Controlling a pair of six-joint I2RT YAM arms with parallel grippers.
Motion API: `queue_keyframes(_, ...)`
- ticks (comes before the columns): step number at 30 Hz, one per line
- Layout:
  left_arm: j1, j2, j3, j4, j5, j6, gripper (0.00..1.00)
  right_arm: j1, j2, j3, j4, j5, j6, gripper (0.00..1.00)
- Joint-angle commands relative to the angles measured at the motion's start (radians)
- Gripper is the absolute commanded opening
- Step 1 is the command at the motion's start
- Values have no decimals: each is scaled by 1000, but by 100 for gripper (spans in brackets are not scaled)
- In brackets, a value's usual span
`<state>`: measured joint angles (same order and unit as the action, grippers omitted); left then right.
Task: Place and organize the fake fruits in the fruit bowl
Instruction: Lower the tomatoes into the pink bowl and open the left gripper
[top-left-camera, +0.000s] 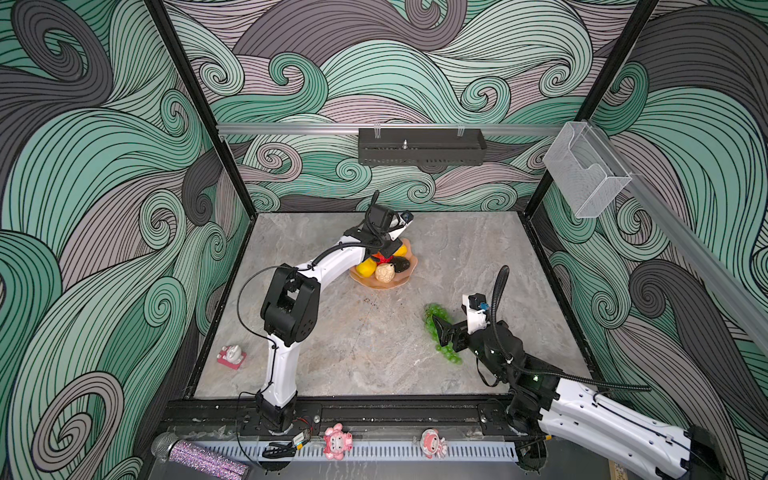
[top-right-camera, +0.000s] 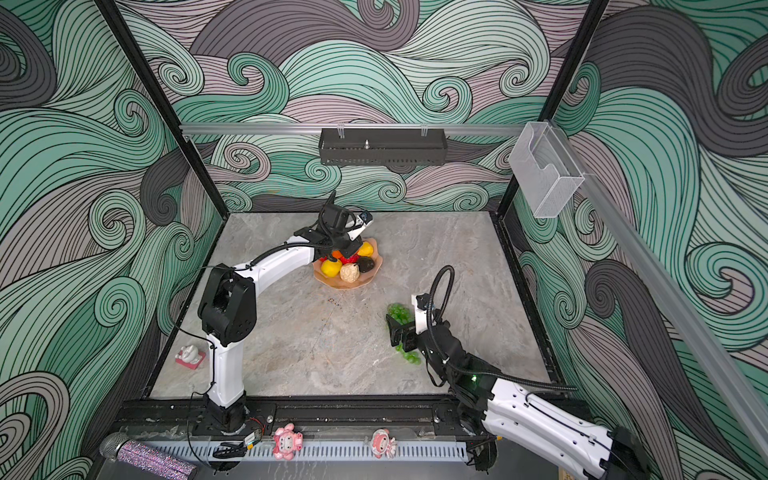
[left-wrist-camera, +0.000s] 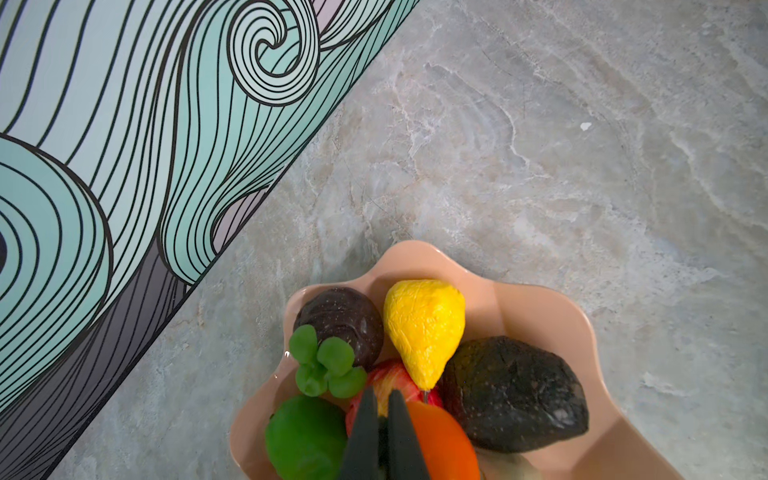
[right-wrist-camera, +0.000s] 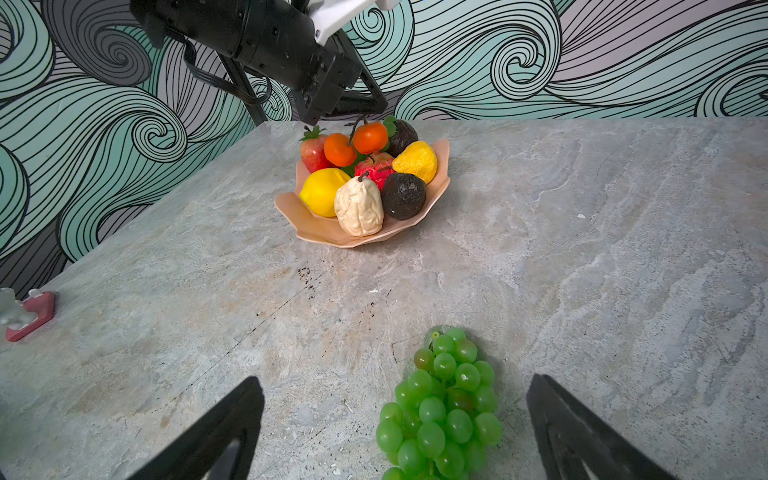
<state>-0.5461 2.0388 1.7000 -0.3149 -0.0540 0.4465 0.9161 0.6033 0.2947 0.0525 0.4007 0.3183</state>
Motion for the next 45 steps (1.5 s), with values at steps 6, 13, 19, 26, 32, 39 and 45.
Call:
queue_keyframes(6, 0, 58, 48, -52, -16, 62, 0, -8, 21, -6, 18, -2, 8, 99)
queue_keyframes(13, -2, 74, 67, -66, 8, 51, 3, -11, 42, -1, 20, -4, 8, 99)
queue_keyframes(19, -3, 62, 60, -62, 13, 35, 8, -14, 46, 0, 20, -5, 8, 99)
queue_keyframes(26, -5, 34, 48, -49, -8, 8, 26, -16, 49, 0, 21, -5, 7, 99)
queue_keyframes(32, -6, -40, 24, -8, -19, -83, 39, -28, 26, -7, 6, 9, 28, 99)
queue_keyframes(39, -4, -133, -38, 44, -37, -183, 45, -52, 43, 1, -9, -11, 41, 99)
queue_keyframes(45, -3, -300, -148, 34, -60, -397, 53, -62, 110, 30, -50, -35, 83, 99)
